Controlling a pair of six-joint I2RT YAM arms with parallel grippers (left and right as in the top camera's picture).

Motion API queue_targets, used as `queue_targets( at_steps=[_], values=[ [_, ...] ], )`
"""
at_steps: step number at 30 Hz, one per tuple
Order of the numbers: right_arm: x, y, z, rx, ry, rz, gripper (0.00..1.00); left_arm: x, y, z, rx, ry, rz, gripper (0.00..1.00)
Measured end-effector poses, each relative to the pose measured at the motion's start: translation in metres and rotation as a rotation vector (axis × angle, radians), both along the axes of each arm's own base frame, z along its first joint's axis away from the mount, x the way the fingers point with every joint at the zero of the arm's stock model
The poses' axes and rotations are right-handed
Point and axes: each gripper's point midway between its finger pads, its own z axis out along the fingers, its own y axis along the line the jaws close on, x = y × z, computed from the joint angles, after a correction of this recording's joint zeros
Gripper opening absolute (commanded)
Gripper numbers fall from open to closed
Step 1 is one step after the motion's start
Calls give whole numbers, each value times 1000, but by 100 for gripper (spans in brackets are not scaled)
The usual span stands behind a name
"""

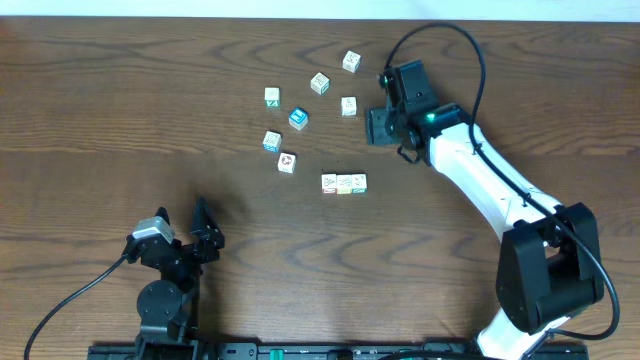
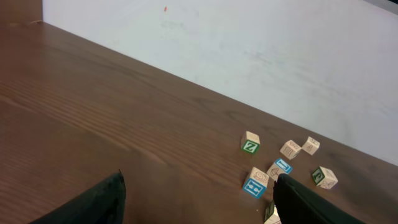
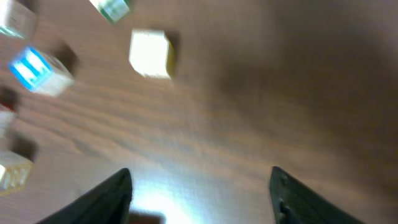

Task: Lift 5 blocks
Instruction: 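Move the right gripper to the green-topped block and grasp it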

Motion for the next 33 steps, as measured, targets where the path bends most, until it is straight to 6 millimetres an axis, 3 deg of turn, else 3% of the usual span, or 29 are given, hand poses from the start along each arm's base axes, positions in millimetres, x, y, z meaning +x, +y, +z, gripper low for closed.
queue_targets(
  at_steps=[8,11,17,23,27,33],
  values=[
    [34,16,21,67,-159,20,78,-1,9,1,5,-5,54,77],
    [46,21,5,68,-159,21,77,-1,11,2,5,-9,66,76],
    [72,36,-46,49,-87,30,72,-1,13,2,6,-6,73,77],
    [94,64,-52,52,-84,62,70,-2,13,2,7,-6,79,76],
    [96,83,-55,59,-91,80,63,-2,14,2,7,-6,79,77],
    [88,83,-81,29,-39,69,63,-2,14,2,7,-6,79,77]
  ],
)
